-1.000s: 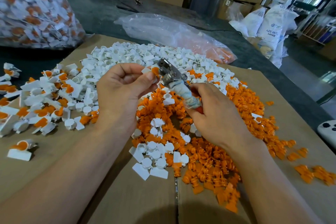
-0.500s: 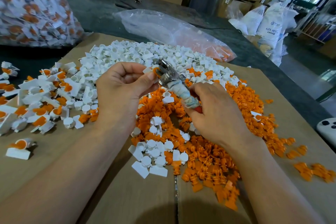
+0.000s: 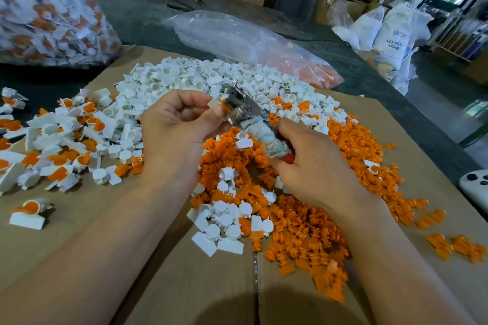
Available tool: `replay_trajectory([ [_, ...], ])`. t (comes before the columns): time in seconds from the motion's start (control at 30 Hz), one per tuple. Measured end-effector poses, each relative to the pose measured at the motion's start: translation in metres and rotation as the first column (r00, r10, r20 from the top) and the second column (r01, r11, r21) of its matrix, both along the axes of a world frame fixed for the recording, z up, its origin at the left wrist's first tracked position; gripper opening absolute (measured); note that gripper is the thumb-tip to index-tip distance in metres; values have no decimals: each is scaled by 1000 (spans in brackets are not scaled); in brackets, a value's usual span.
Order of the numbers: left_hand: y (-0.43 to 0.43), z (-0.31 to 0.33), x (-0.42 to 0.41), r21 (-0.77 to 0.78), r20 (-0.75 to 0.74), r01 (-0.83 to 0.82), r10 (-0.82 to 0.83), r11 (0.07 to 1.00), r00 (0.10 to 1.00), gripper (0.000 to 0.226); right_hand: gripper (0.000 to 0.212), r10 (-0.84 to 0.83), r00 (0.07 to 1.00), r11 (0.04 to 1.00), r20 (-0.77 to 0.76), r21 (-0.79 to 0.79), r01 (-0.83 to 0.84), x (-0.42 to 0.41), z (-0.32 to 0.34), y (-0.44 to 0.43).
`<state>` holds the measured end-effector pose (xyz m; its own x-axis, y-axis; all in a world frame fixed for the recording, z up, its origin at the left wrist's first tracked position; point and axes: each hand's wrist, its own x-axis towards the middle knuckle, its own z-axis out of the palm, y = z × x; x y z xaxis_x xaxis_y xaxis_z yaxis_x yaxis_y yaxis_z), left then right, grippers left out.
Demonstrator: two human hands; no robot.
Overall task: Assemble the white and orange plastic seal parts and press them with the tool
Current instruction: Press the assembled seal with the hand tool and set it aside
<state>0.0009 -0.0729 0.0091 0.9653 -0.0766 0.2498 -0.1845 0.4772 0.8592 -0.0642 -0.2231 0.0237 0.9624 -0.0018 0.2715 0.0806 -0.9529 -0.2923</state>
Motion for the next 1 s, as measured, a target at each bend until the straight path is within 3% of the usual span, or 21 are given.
replay_trajectory([
  [0.37, 0, 0, -1, 0, -35, 1, -1, 1000, 999, 23, 19, 21, 1000, 996, -23, 84, -19, -1, -2, 3],
  [1.0, 1, 1, 0, 25, -64, 0, 1, 1000, 998, 23, 19, -6, 999, 999, -43, 47, 9, 1, -4, 4],
])
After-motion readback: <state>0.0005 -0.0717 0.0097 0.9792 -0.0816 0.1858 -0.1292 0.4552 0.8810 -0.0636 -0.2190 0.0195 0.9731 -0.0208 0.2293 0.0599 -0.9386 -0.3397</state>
